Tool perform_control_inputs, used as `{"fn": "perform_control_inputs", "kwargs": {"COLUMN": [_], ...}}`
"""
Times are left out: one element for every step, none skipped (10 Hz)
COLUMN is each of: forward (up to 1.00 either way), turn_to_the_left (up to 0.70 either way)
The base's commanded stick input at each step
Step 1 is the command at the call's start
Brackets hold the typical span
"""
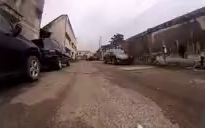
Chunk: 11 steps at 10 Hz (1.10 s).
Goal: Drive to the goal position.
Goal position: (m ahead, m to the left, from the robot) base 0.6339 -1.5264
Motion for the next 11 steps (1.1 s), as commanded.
{"fn": "perform_control_inputs", "kwargs": {"forward": [0.5,0.5,0.5,0.5,0.5,0.5,0.5,0.5,0.5,0.5,0.5], "turn_to_the_left": [0.0,0.0,0.0,0.0,0.0,0.0,0.0,0.0,0.0,0.0,0.0]}}
